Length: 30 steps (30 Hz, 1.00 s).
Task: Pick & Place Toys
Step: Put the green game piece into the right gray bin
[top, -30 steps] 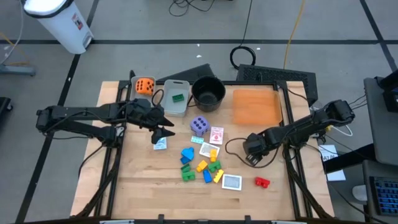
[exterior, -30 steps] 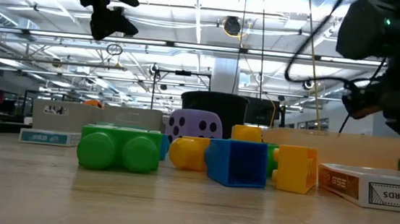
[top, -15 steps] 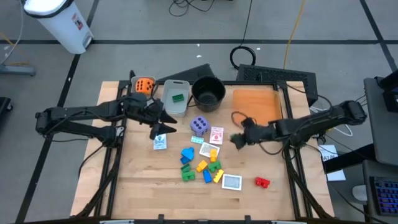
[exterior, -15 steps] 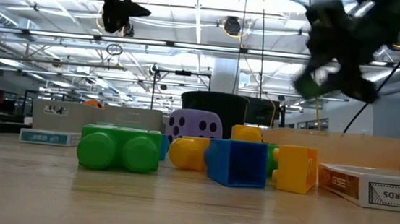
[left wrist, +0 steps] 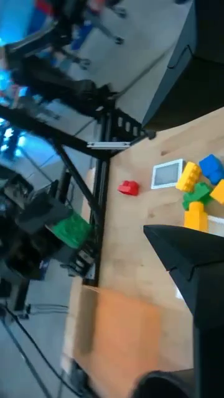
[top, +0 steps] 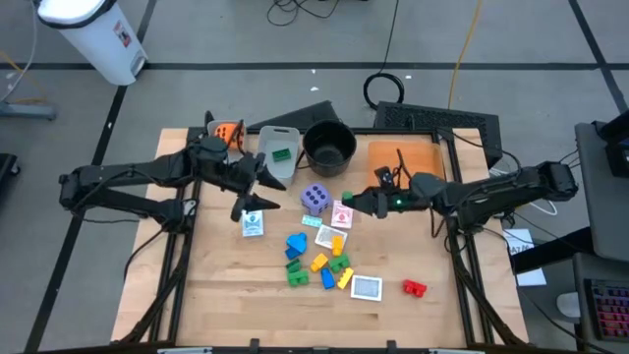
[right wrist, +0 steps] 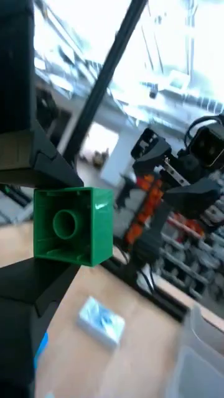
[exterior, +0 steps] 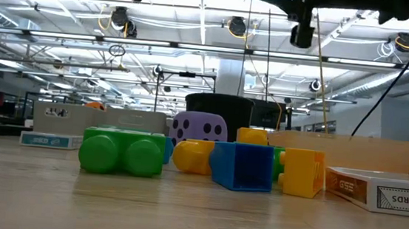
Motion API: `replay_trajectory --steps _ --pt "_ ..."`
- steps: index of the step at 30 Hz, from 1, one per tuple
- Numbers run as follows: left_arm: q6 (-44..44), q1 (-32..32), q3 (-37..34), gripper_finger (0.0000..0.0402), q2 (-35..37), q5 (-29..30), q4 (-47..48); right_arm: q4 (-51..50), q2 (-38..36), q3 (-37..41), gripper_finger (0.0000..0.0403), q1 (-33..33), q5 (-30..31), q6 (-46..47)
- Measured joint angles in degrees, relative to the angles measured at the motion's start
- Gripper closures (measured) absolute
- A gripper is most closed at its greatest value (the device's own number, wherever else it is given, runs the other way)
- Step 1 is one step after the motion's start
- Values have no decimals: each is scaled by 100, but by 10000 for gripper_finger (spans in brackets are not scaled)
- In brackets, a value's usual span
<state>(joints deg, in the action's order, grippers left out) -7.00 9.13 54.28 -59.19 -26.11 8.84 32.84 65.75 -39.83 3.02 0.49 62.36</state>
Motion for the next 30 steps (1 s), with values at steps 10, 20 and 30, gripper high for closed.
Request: replay_trajectory --steps 10,20,30 --pt "1326 -163 1801 135 -1365 -359 1099 2025 966 0 260 -189 -1479 887" --pt "1441 -164 2556 135 -2233 -1248 1112 3319 1380 -2 254 -143 -1879 1346" --pt "1718 -162 2958 135 -2642 -1395 1047 3461 1380 -2 251 -143 -2182 1541"
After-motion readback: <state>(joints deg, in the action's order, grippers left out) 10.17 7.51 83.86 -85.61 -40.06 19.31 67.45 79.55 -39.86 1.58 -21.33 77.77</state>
